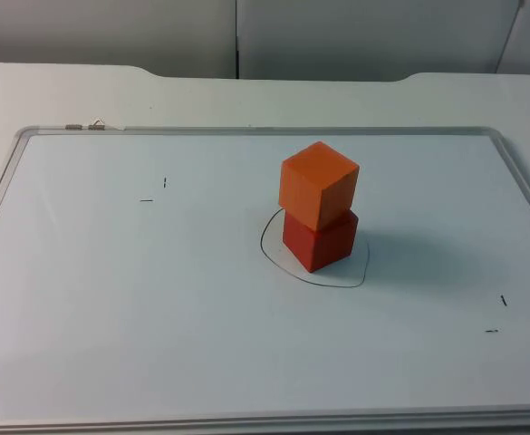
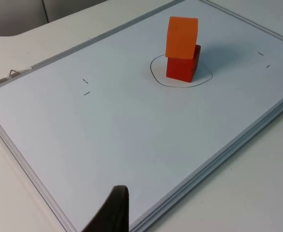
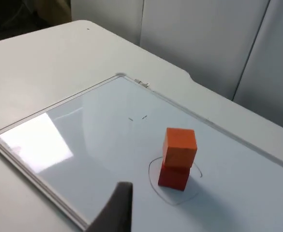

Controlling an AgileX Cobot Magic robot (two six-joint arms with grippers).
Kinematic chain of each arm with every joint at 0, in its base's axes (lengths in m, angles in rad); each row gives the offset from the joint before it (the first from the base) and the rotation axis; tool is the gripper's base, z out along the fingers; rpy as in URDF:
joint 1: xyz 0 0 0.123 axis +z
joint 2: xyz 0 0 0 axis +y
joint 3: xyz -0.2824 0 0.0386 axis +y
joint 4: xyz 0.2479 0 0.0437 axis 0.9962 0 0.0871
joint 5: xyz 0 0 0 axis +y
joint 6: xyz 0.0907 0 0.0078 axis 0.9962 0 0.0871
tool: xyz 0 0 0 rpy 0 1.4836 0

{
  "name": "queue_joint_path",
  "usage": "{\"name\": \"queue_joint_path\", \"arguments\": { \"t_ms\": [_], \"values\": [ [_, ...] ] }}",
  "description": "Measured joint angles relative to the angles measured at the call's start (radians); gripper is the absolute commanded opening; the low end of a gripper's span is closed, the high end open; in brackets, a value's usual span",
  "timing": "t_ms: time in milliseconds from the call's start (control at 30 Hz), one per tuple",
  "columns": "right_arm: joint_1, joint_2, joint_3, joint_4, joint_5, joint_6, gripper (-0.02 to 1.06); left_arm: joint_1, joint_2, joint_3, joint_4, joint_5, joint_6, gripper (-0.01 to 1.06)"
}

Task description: Pick up one cube with the left hand and another cube with the right hand. First place the cube in the right hand at the target position, then stack the cube in the left hand on top.

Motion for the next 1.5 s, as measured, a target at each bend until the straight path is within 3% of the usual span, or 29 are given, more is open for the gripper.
{"name": "queue_joint_path", "arguments": {
  "t_ms": [200, 500, 700, 867, 1367, 1500],
  "values": [
    [0.0, -0.173, 0.0, 0.004, 0.203, 0.026, 0.96, 0.0, 0.0, 0.0, 0.0, -0.002, 0.0, 1.05],
    [0.004, -0.267, 0.018, -0.051, 0.351, 0.122, 0.96, 0.0, 0.0, 0.0, -0.001, -0.002, 0.0, 1.05],
    [0.008, -0.267, 0.092, -0.06, 0.37, 0.172, 0.96, 0.0, 0.0, 0.001, 0.001, -0.002, 0.0, 1.05],
    [0.008, -0.267, 0.108, -0.074, 0.321, 0.228, 0.96, 0.0, 0.0, 0.001, 0.001, -0.002, 0.0, 1.05],
    [0.008, -0.267, 0.127, -0.08, 0.284, 0.24, 0.96, 0.0, 0.0, 0.001, 0.001, -0.002, 0.0, 1.05],
    [0.008, -0.267, 0.127, -0.08, 0.284, 0.24, 1.05, 0.0, 0.0, 0.001, 0.001, -0.002, 0.0, 1.05]
  ]
}}
